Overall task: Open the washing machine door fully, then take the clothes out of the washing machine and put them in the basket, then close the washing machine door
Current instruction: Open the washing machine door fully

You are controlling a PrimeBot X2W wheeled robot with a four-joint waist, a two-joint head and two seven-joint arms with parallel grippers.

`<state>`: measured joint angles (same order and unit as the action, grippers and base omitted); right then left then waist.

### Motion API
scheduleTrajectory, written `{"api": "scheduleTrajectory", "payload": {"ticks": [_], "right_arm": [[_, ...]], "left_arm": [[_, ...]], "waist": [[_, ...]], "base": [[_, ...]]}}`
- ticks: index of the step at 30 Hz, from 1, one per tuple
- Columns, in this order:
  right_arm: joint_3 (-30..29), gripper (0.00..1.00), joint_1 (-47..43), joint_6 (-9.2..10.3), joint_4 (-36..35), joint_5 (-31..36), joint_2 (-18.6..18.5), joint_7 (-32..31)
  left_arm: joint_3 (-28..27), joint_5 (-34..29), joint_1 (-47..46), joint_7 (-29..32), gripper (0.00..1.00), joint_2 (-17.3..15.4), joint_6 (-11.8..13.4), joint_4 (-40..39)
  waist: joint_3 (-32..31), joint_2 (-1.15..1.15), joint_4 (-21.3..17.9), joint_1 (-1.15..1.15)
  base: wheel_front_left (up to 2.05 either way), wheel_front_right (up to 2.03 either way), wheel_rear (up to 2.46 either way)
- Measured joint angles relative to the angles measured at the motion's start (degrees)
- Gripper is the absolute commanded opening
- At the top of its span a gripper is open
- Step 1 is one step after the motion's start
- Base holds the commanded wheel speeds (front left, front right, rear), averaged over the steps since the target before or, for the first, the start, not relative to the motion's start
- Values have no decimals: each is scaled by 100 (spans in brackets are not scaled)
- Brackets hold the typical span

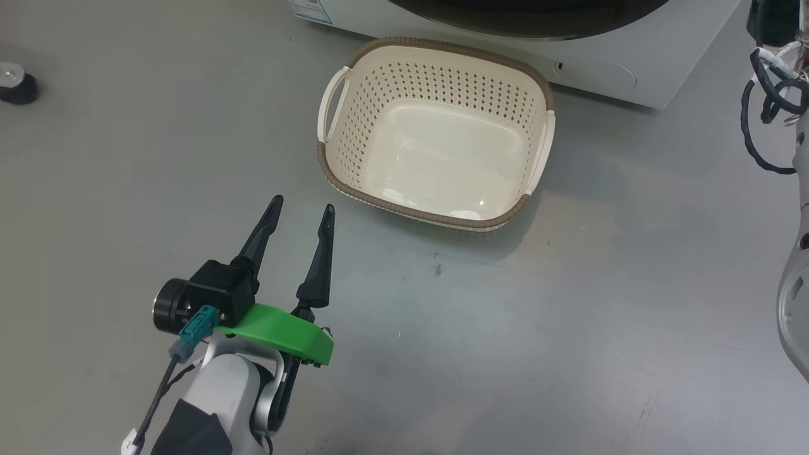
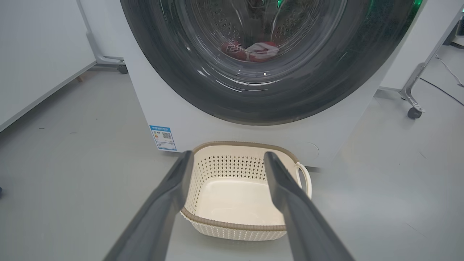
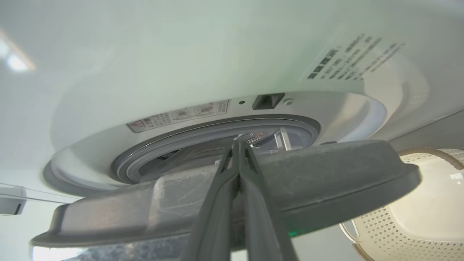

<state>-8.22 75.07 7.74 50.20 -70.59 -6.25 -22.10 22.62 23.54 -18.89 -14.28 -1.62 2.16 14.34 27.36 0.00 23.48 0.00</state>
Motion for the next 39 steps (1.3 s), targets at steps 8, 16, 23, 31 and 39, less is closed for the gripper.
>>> {"api": "scheduleTrajectory", "payload": {"ticks": [8, 16, 23, 31, 39], "right_arm": [[-62, 0, -21, -1, 163, -126, -3, -236], [-80, 0, -53, -1, 319, -256, 29, -488], [-60, 0, -130, -40, 396, -257, 52, -586], [33, 0, -541, -151, 609, -254, 76, -764], [113, 0, -661, -220, 677, -255, 133, -895]], "left_arm": [[15, 0, 0, 0, 100, 1, 3, 12], [30, 0, 1, 0, 100, 1, 5, 13], [29, 0, 1, 0, 100, 1, 8, 14], [40, -1, 9, 0, 100, 1, 56, 65], [32, -1, 16, 0, 100, 0, 64, 73]], "waist": [[-86, 0, -25, 0], [-164, 0, -37, 0], [-231, 0, -51, 0], [-443, 0, -81, 0], [-616, 0, -151, 0]], "base": [[0, 0, 0], [0, 0, 0], [0, 0, 0], [0, 0, 0], [0, 0, 0]]}}
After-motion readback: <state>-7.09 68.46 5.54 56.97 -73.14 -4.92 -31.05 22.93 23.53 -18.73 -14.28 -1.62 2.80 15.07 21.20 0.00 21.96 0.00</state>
